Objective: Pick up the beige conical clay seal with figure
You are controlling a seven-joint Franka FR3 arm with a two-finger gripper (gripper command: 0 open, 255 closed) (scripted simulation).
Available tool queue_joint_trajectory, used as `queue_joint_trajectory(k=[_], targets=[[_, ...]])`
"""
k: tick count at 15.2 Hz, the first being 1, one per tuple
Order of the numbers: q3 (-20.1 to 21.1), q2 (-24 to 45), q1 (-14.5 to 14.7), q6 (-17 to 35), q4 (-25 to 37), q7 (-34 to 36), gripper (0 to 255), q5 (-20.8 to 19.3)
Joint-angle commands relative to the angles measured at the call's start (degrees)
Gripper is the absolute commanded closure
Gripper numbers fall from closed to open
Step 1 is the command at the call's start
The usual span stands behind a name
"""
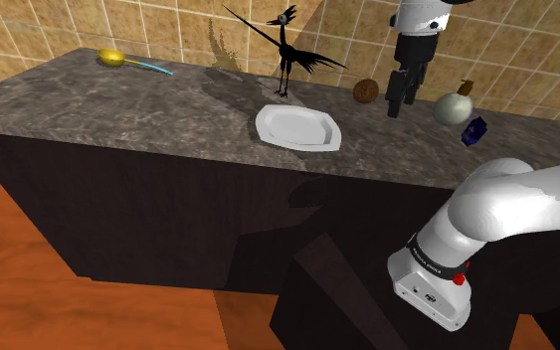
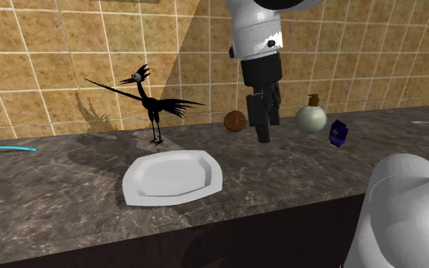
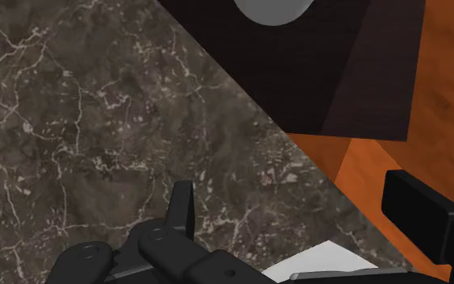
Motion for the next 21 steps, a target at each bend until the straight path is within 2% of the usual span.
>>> queue_joint_trajectory(k=[1,7,12,17,21], targets=[[0.0,0.0,0.0,0.0,0.0,0.0,0,0.0],[-7.3,6.9,-2.4,7.0,2.7,-7.3,0,-4.2],[-13.1,14.3,-3.7,12.3,7.0,-13.4,0,-5.9],[-18.6,22.9,-4.4,16.9,13.0,-19.7,0,-5.5],[-22.6,30.5,-4.8,19.6,19.1,-25.3,0,-3.3]])
